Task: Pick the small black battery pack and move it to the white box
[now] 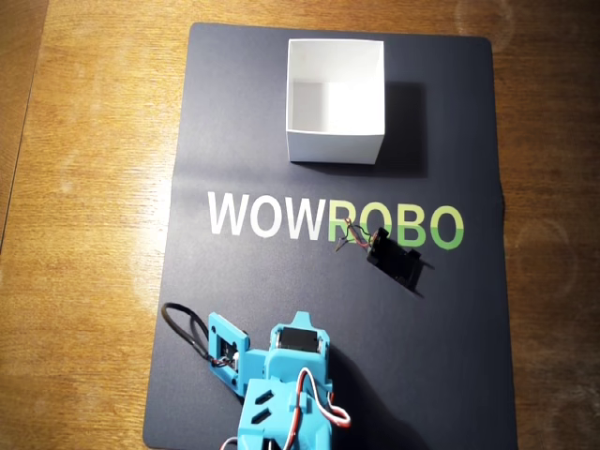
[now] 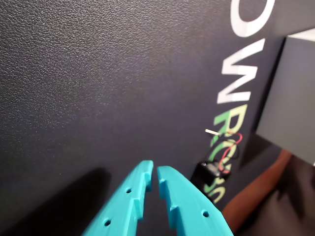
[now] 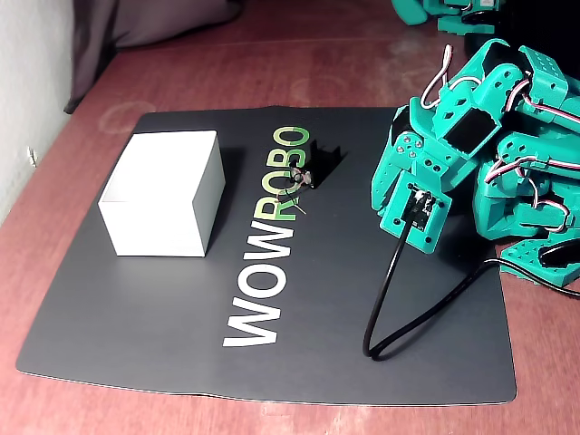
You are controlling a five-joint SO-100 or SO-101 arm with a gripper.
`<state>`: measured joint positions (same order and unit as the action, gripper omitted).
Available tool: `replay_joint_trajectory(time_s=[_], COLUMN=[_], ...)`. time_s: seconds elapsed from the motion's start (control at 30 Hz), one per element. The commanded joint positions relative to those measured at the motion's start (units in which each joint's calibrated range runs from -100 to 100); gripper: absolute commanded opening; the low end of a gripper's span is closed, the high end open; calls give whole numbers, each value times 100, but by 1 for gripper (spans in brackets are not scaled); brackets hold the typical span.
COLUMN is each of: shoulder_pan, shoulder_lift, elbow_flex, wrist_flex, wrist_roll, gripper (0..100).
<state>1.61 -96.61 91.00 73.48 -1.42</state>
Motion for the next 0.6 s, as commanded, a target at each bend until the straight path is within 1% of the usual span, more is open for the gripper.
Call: replay_joint_trajectory(time_s=[0.0, 0.57], shoulder_pan=[-38, -38], shoulder_lift=[47, 38], elbow_flex=[-16, -16], wrist_flex=[5, 5], wrist_roll=[-8, 14], gripper=[1, 1])
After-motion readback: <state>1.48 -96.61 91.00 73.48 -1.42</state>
